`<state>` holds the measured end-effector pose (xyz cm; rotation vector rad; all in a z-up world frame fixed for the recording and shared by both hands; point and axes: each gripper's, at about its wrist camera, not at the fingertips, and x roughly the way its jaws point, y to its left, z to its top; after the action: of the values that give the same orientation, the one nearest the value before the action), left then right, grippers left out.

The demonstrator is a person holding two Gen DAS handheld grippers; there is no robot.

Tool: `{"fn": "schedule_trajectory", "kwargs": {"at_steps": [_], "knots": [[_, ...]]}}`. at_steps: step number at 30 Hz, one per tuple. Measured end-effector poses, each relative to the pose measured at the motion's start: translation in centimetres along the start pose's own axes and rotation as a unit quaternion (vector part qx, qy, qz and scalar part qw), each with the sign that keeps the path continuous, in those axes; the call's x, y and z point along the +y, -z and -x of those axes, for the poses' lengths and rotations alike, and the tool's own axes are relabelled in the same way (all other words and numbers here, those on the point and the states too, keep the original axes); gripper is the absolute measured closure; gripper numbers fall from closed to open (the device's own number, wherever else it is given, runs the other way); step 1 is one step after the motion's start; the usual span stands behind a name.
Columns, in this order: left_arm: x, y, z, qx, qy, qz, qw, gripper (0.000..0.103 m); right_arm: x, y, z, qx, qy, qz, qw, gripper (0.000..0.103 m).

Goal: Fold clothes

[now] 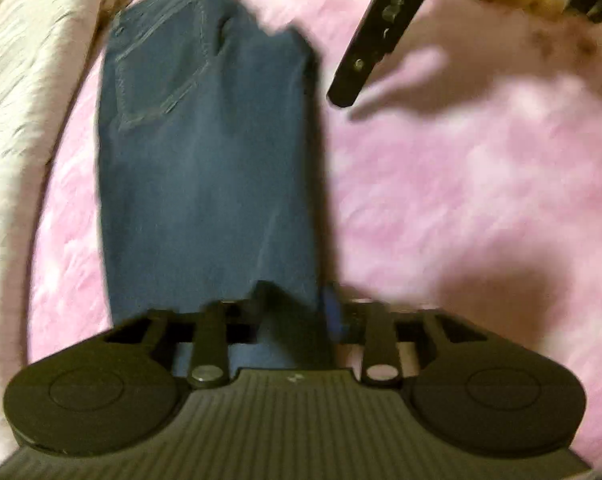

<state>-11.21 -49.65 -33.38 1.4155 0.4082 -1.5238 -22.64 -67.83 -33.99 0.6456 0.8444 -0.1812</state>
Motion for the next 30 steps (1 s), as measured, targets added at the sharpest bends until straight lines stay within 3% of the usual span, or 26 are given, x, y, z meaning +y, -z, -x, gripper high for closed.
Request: {"fn": "schedule_trajectory", "kwargs": {"at_steps": [3,6,10,15,17,20,25,30], "knots": [[3.0,0.9,0.4,-0.016,-0.006,0.090,0.9958,0.085,2.1,-0.6,-1.7,-0.011,0.002,0.030,0.999,0.074],[4.8,1.4,0.8,-0.030,0.003,0.125,0.9917,0.083,3.2,-0.9,-3.1,-0.016,0.010,0.035,0.999,0.074],[3.9,1.4,1.0,-0.035,0.020,0.102,0.9940,0.082,4.9,-0.1,-4.4,0.001,0.014,0.057,0.998,0.074],[-0.2,2.2,1.0,-0.014,0.043,0.022,0.9987,0.078,5.8,1.5,-4.2,0.034,0.027,0.065,0.997,0.073],[-1.1,3.1,1.9,-0.010,0.036,0.023,0.9990,0.077,6.2,2.1,-4.1,0.047,0.033,0.069,0.996,0.073],[-0.7,4.3,4.1,-0.003,0.031,0.077,0.9966,0.077,6.8,2.7,-2.4,0.065,0.051,0.064,0.995,0.072],[0.5,8.3,8.8,0.028,-0.006,0.190,0.9814,0.071,9.4,3.5,2.0,0.078,0.092,0.073,0.990,0.047],[-0.3,14.0,14.5,0.068,-0.039,0.283,0.9557,0.066,12.6,3.8,6.7,0.072,0.121,0.071,0.987,0.043]]}}
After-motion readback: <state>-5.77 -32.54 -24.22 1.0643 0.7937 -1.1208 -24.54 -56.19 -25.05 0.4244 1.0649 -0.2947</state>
